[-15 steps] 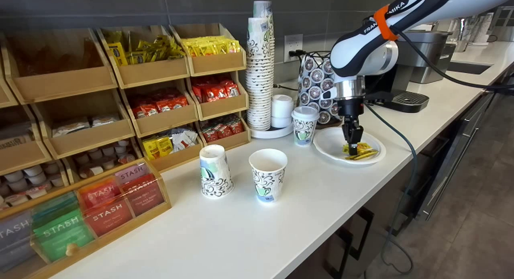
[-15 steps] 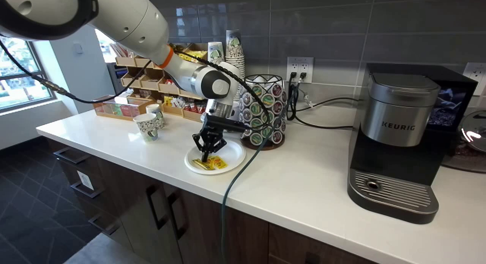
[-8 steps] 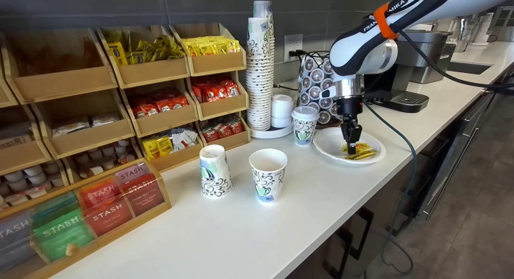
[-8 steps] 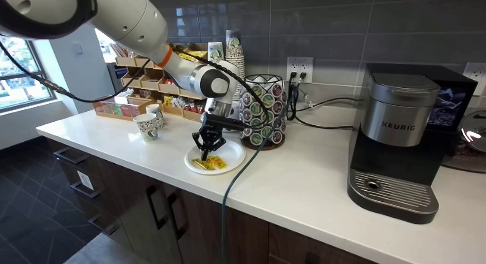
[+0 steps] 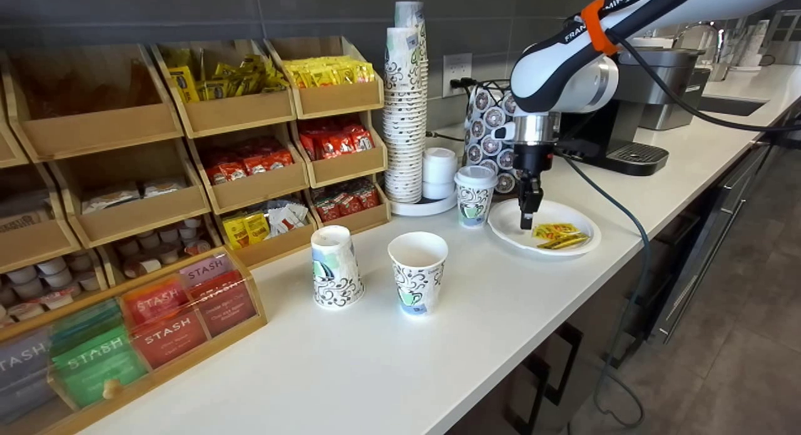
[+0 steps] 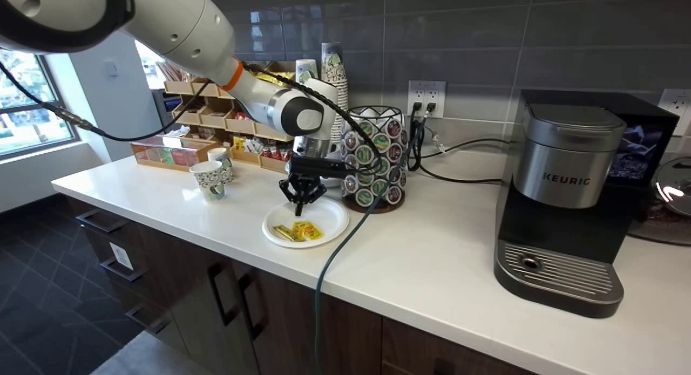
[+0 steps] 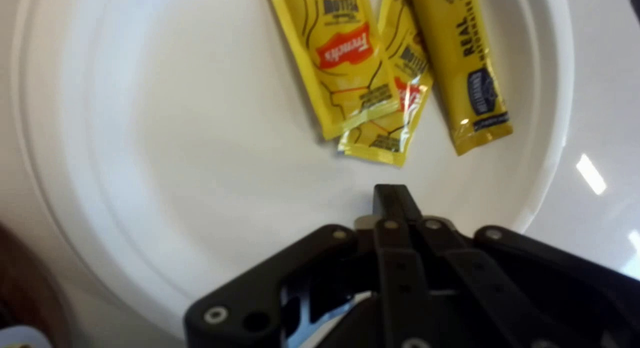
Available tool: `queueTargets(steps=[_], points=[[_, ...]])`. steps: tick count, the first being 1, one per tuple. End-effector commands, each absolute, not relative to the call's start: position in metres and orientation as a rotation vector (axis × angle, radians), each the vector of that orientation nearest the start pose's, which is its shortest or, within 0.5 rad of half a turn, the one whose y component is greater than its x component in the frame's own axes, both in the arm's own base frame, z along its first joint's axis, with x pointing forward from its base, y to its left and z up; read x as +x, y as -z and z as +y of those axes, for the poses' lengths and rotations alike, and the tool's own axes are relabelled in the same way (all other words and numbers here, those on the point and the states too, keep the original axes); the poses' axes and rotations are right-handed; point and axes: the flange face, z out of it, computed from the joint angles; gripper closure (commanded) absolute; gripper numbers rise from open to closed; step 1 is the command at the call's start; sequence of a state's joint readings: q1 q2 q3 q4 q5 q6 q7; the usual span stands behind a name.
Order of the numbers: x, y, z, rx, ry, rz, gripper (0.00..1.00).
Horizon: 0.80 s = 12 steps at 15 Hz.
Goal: Remove the yellow sachet from the white plate and put it in the paper cup on the left
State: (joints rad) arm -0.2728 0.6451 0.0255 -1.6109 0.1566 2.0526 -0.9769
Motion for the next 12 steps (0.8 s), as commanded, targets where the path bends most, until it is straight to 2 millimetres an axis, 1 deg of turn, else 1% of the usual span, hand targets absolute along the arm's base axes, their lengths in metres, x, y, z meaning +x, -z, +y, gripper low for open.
queueTargets(steps=[1, 2, 4, 9, 12], points=[[0.661, -0.230, -0.159, -2.848, 0.047, -0.767, 1.00], [0.665, -0.230, -0.160, -2.878, 0.101, -0.702, 1.00], [0.667, -0.227, -0.160, -2.926, 0.148, -0.564, 1.00], [0.663, -0.218, -0.156, -3.038, 0.135, -0.183, 1.00], [0.660, -0.218, -0.155, -3.085, 0.117, 0.047, 1.00]])
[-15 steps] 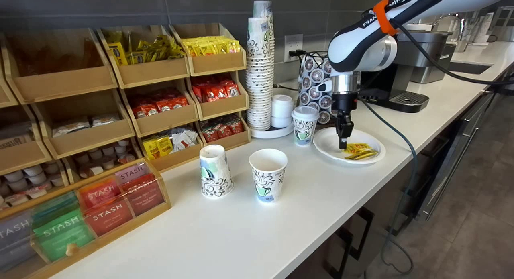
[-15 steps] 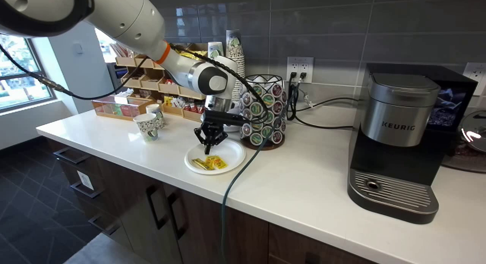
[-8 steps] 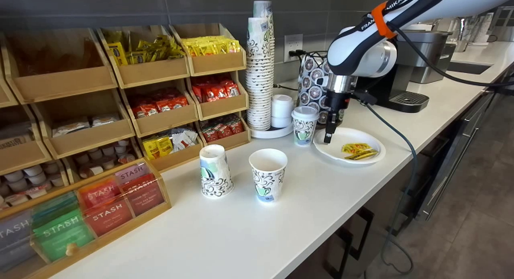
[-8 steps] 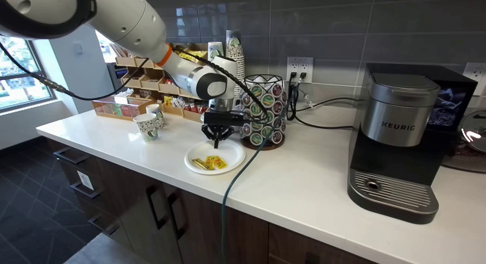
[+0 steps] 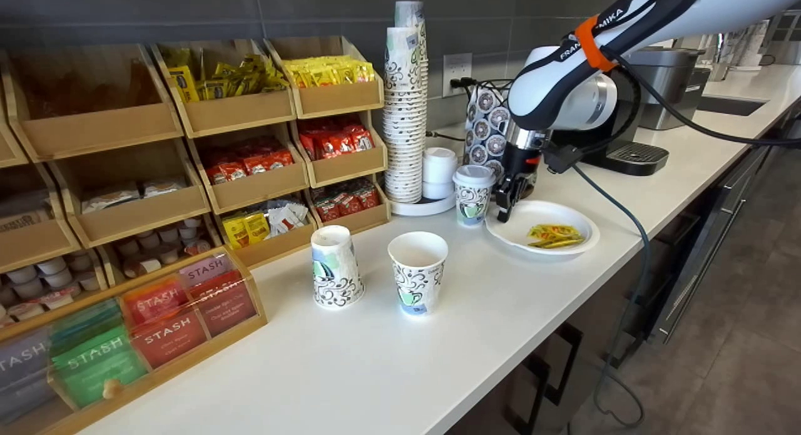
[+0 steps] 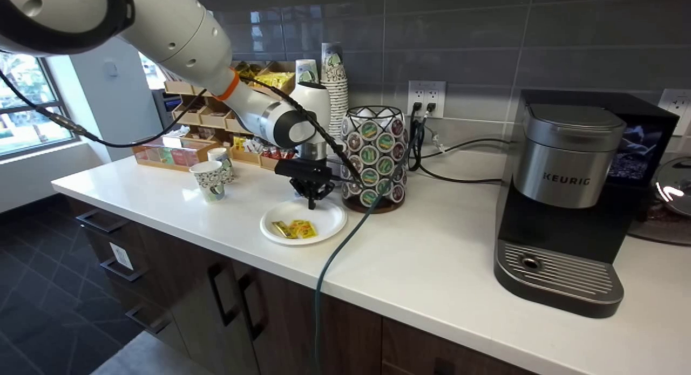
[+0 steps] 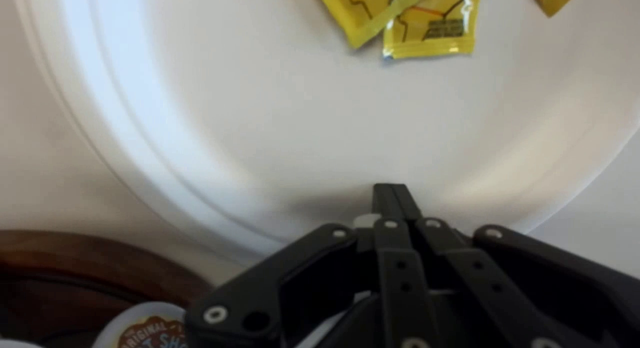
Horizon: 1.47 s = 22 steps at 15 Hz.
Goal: Remove the yellow sachet from the white plate and put it in the paper cup on the left
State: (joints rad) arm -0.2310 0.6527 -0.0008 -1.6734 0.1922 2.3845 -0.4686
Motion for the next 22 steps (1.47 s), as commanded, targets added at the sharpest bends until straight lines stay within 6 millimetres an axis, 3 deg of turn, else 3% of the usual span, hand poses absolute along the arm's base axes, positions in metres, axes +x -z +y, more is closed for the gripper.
queueTargets(steps=[1, 9, 12, 18, 22], points=[[0.658, -0.218, -0.155, -3.106, 0.113, 0.119, 1.00], [0.637, -0.218, -0.142, -3.117, -0.011, 0.650, 1.00], [0.622, -0.219, -0.155, -3.057, -0.008, 0.883, 1.00], [0.596, -0.219, -0.201, -2.893, 0.006, 1.360, 1.00], [0.588, -0.221, -0.216, -2.841, 0.010, 1.493, 1.00]])
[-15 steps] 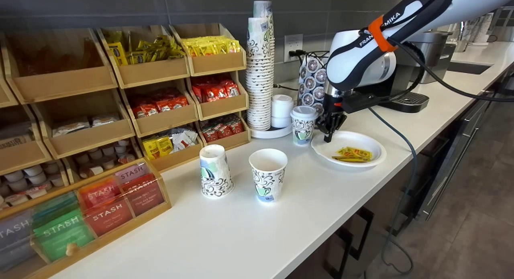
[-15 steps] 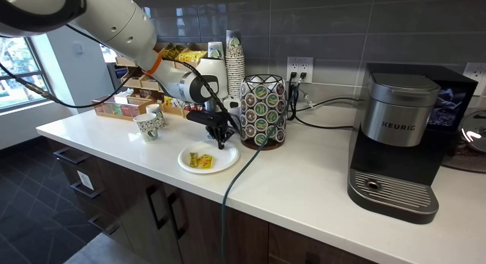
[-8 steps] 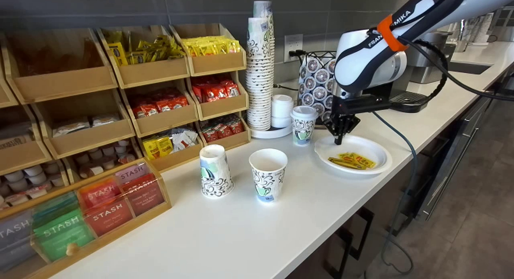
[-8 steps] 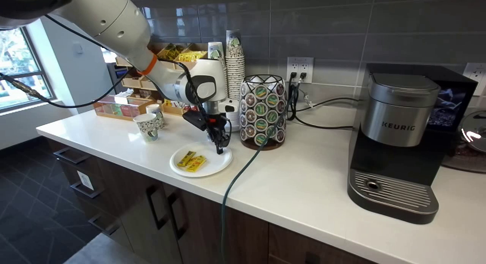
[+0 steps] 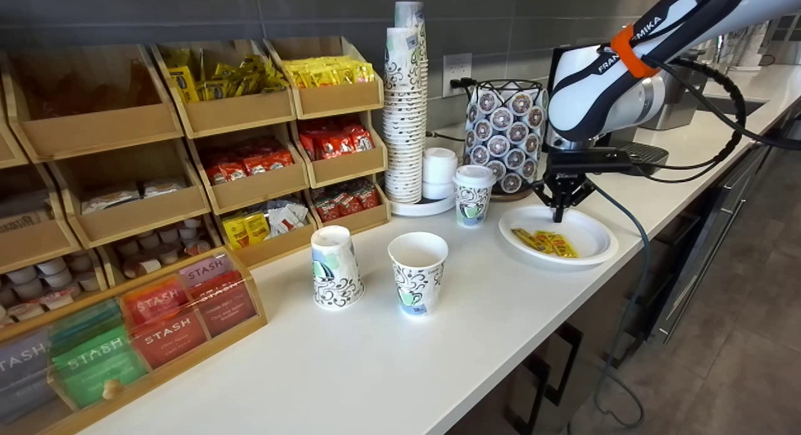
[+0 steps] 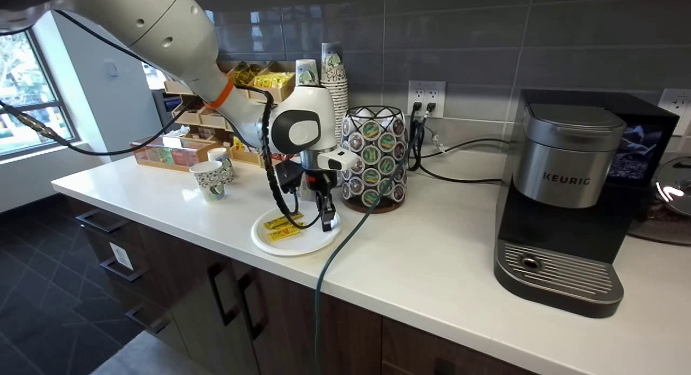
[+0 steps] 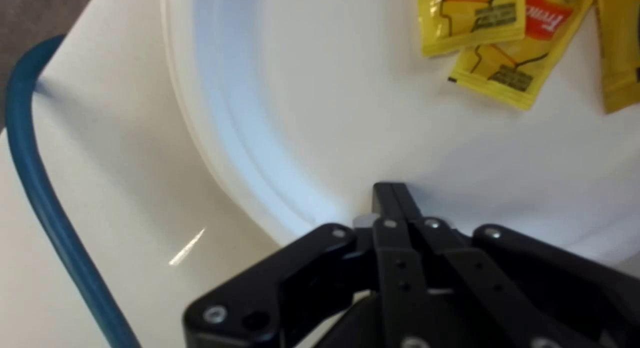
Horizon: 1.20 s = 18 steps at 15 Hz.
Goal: Remove the yellow sachet from the white plate and put it in the paper cup on the left
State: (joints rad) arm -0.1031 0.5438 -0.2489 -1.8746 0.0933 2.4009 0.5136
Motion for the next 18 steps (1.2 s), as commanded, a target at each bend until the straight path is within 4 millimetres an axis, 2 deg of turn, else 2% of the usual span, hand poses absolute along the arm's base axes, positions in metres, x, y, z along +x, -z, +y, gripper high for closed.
queueTargets(steps=[1, 2, 3, 4, 9, 14, 17, 18], points=[[0.587, -0.224, -0.217, -2.827, 0.028, 1.513, 1.00], [0.586, -0.227, -0.215, -2.811, 0.043, 1.507, 1.00], [0.585, -0.233, -0.210, -2.827, 0.064, 1.449, 0.74], [0.585, -0.237, -0.205, -2.846, 0.085, 1.396, 0.73], [0.583, -0.261, -0.166, -2.994, 0.175, 0.925, 0.38], [0.592, -0.264, -0.144, -3.069, 0.189, 0.478, 0.01], [0.596, -0.257, -0.141, -3.078, 0.168, 0.296, 0.02], [0.596, -0.255, -0.141, -3.077, 0.163, 0.255, 0.12]])
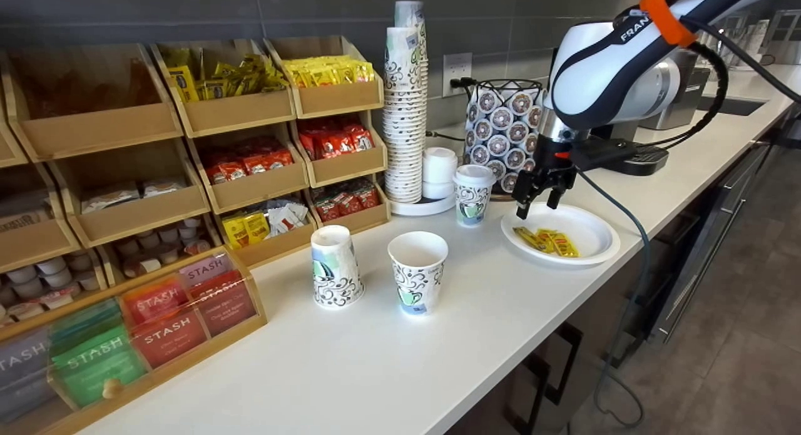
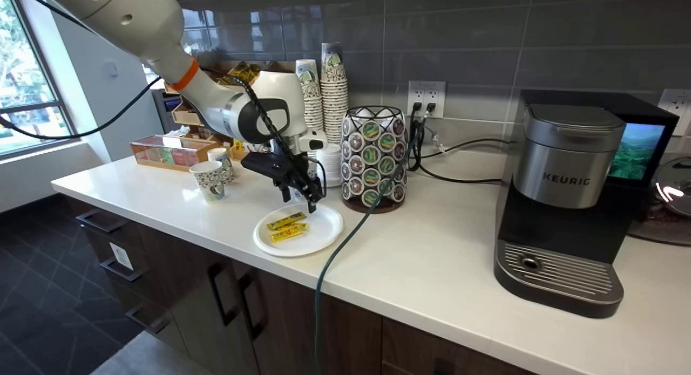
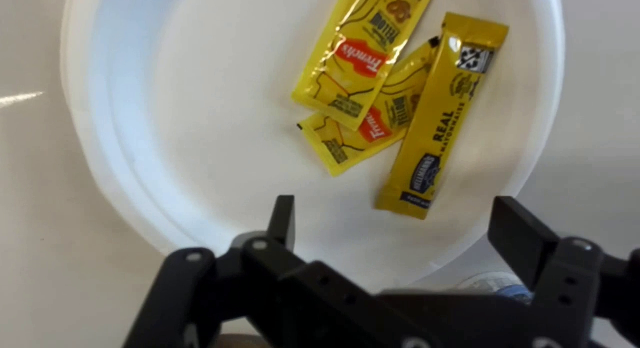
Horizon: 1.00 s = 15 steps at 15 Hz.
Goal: Remove the yellow sachet from the white plate and put it in the paper cup on the left
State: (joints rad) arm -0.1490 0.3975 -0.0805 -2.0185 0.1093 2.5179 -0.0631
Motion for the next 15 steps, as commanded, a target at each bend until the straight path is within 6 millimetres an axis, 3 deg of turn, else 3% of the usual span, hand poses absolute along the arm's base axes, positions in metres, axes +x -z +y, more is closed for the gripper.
queueTargets(steps=[1, 7, 15], points=[[0.596, -0.254, -0.141, -3.075, 0.161, 0.221, 0.24], [0.597, -0.241, -0.141, -3.059, 0.128, 0.116, 0.47], [0.603, -0.230, -0.130, -3.035, 0.103, 0.109, 0.40]])
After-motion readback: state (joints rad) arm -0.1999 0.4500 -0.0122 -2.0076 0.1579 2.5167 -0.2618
